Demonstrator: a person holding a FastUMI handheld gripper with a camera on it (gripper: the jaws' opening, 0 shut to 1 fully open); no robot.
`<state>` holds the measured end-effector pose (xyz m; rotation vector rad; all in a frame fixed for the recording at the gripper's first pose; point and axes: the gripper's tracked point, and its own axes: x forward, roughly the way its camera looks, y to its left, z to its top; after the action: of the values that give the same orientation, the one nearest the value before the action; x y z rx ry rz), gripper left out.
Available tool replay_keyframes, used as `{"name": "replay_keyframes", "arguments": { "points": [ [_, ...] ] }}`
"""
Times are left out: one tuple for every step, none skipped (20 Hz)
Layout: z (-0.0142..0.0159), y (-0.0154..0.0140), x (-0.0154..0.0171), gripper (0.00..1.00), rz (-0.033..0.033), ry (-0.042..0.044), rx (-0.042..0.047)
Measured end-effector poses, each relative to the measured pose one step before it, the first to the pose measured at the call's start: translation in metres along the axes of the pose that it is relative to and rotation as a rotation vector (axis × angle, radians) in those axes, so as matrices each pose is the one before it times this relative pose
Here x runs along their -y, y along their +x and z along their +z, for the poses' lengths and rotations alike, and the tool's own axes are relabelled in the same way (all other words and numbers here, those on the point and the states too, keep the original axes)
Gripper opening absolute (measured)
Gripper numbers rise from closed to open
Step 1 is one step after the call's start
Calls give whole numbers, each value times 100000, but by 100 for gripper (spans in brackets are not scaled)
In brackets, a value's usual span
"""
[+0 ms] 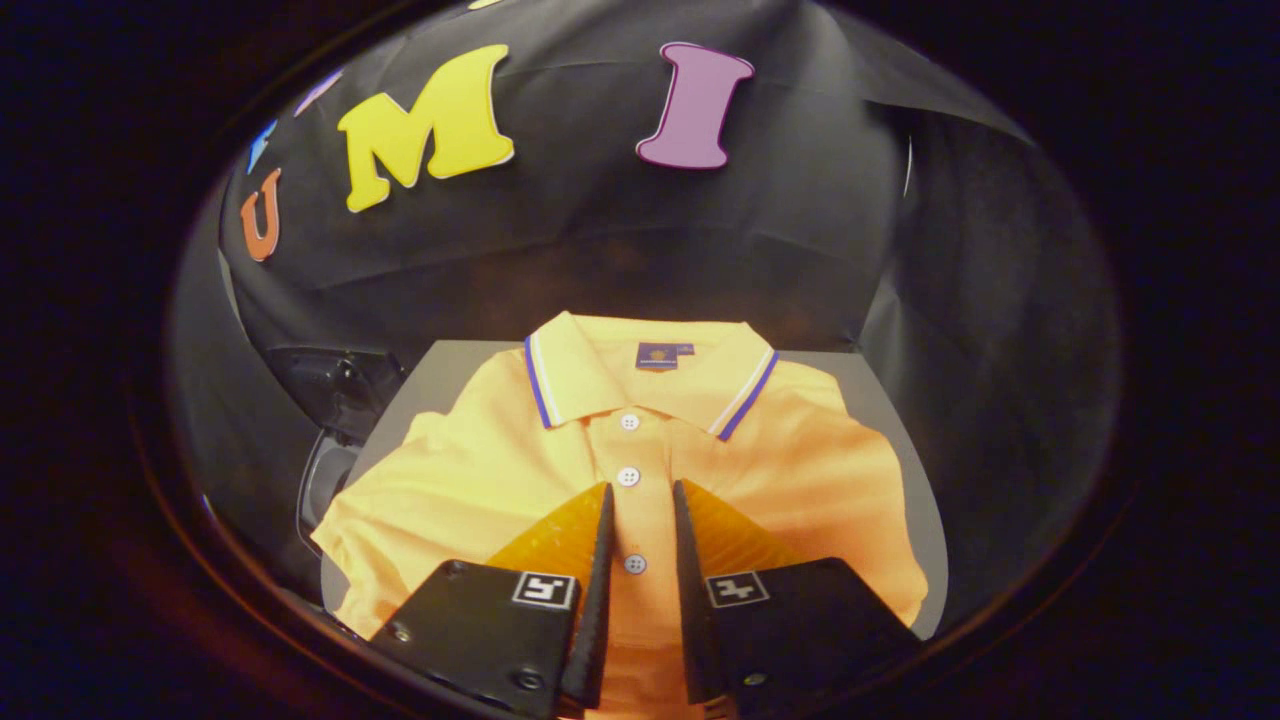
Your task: Put the clothes into the washing machine and then close the washing machine lid.
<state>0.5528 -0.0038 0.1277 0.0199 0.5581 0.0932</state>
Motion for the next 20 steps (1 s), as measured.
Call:
{"name": "replay_keyframes", "arguments": {
  "points": [
    [454,-152,55,25,764,-117,1704],
    [-325,47,24,22,328,921,2050],
    [178,78,12,13,359,-49,1741],
    [-214,-51,-56,10,366,-118,1124],
    [76,43,-128,7,791,406,609],
    [158,-165,25,7,1173,1146,509],
    [105,-198,-154,6,1547,1983,401],
    [158,-210,-23,6,1306,1940,1434],
    [117,-164,-31,6,678,1926,1275],
    [-18,-398,-182,5,1361,1403,709],
    [209,-257,-157,6,476,1034,331],
    [113,-206,-103,5,632,-269,788],
    [194,-439,-275,6,821,-204,784],
    [276,-734,-481,5,1034,263,1193],
    [291,-749,-446,5,1204,207,1175],
    [268,-603,-384,5,788,280,820],
    [511,-537,-441,5,870,411,1216],
    [477,-651,-505,5,762,433,1475],
    [591,-532,-698,5,1219,76,995],
    [363,-648,-708,5,584,-65,1150]
  ]
}}
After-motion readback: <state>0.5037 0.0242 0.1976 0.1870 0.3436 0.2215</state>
